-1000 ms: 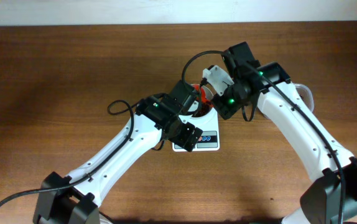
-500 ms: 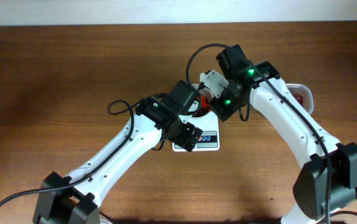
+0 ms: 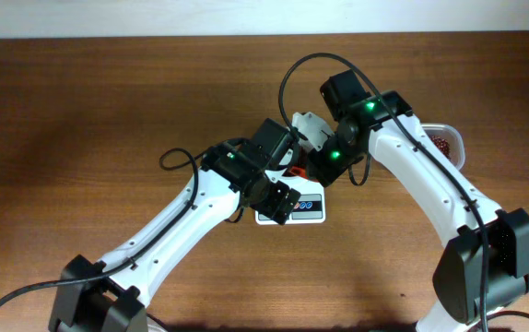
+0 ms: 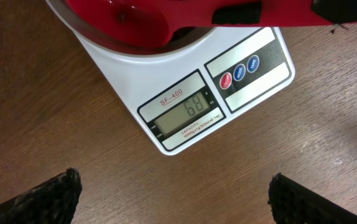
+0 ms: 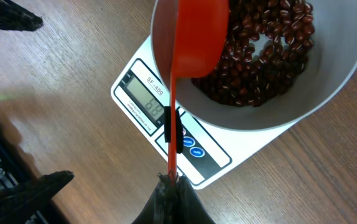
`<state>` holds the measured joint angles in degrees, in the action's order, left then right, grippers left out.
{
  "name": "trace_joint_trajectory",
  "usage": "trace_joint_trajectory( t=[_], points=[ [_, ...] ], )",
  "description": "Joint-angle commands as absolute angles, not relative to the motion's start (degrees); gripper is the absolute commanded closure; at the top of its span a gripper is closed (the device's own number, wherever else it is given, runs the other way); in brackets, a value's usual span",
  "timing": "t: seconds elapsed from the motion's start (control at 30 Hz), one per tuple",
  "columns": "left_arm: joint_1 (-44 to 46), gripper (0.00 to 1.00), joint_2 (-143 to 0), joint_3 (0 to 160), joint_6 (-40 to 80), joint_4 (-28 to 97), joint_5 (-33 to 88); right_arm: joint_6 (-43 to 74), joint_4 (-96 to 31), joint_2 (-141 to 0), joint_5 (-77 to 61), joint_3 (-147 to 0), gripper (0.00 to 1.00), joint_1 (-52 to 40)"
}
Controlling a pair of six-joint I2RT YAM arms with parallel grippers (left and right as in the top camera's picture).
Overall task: Scoop item into bowl and weigh 50g on scale
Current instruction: 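Tilt the scoop over the bowl with the right gripper, then move the scoop back toward the bean tub with the right gripper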
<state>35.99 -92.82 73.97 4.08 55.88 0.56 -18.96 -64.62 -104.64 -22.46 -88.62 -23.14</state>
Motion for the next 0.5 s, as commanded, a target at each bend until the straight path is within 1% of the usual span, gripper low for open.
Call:
trace_joint_trajectory(
  t=[0.0,0.17,0.47],
  points=[
    [36.3,0.01,-93.1,73.8,3.6,55.7,0.2,-17.2,-64.7,-105.3,-25.9,-88.8,0.96,-21.7],
    [36.3,0.01,-93.1,73.8,3.6,55.7,0.2,-17.1,-64.8,-105.3,-38.8,-88.8,0.96,-15.5],
    [36.3,0.01,-93.1,73.8,3.6,55.7,0.2,-17.2,-64.6,-105.3,-39.2,-88.8,0.96,-11.9]
  ],
)
